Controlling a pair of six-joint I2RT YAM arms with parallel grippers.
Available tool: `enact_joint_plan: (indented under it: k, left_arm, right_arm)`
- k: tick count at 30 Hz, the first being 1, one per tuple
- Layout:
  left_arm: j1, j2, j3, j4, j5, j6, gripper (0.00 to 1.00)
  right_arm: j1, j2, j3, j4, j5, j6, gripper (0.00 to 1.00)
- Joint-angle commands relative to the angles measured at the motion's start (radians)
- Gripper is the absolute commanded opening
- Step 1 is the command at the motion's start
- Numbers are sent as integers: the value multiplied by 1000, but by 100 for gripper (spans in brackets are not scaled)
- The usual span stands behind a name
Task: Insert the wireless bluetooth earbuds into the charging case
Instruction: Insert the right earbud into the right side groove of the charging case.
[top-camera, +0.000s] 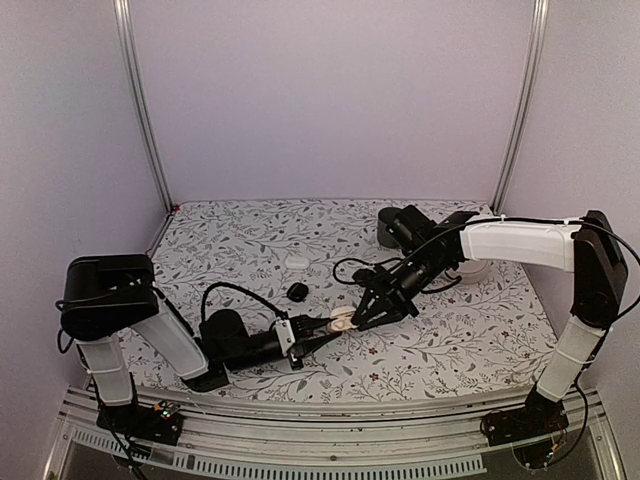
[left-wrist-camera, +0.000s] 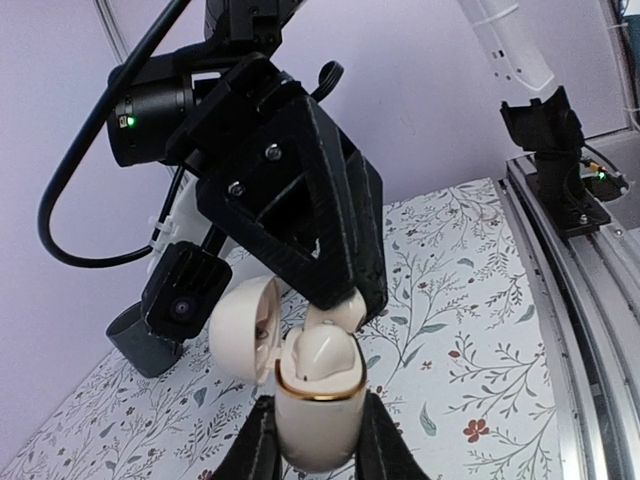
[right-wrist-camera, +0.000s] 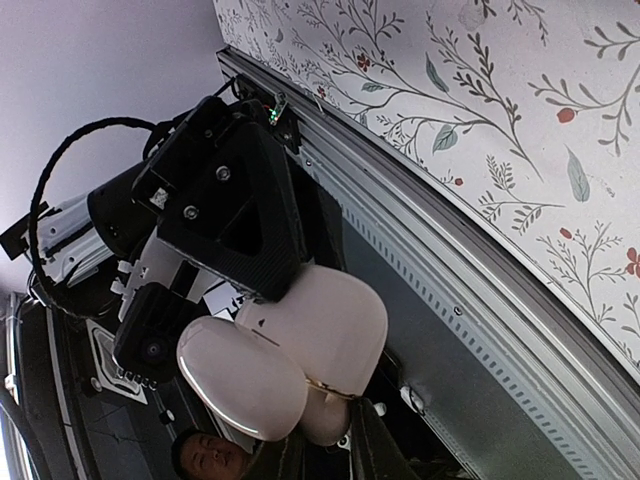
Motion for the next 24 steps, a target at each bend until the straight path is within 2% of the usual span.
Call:
enact_joint_plan:
  k: [1,5,8,12,24]
  left_arm:
    - [-26,3,45,305,-2,-1,0]
    - [-31,12,51,305,-5,1,0]
    - [-33,15,55,305,-10,1,0]
    - [-35,23,61,305,-10,-4,0]
    - [-35,56,85,307,-46,-68,0]
  right_arm:
    - [-15,-14,-24,53,51,77,18]
    - [-22,-30,-37,82,56,130,18]
    - [-23,-37,-44,95,60,156,24]
    - [-24,-45,-52,119,64,186,25]
    - [-24,-72,-52,122,92,175,27]
